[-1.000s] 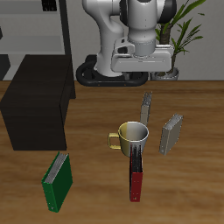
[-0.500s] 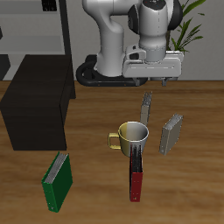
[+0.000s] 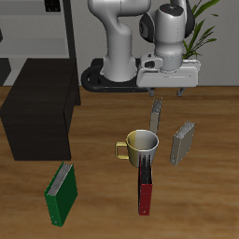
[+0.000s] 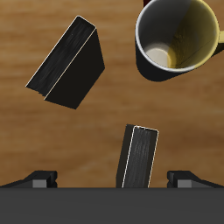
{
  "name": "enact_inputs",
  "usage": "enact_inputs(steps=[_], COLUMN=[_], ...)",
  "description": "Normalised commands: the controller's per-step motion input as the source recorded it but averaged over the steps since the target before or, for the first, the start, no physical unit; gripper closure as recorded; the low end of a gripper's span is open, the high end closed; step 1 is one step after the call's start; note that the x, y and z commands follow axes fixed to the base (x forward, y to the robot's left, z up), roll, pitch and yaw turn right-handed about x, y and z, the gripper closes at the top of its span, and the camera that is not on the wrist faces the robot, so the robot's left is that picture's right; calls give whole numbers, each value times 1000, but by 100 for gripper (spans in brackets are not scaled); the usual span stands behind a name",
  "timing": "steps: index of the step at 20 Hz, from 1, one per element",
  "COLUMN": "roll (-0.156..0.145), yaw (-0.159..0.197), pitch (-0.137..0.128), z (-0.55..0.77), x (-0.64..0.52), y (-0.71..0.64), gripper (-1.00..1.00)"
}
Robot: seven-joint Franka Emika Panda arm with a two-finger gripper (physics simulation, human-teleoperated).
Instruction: Place the right yellow book upright on top of the shelf and place the white-yellow mug on top of the shelf
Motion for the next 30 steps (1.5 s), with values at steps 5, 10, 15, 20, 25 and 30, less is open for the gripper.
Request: enact_inputs(steps=[5, 10, 15, 20, 25, 30], roll=[-28, -29, -14, -11, 10, 39], yaw=[-27, -23, -10, -4, -24, -15], pitch=[-22, 6, 28, 29, 58, 87], z=[-122, -113, -135, -167, -154, -225], x=[7, 1, 24, 51, 77, 118], y=[-96, -202, -106, -63, -35, -2], gripper=[-100, -100, -100, -100, -100, -100])
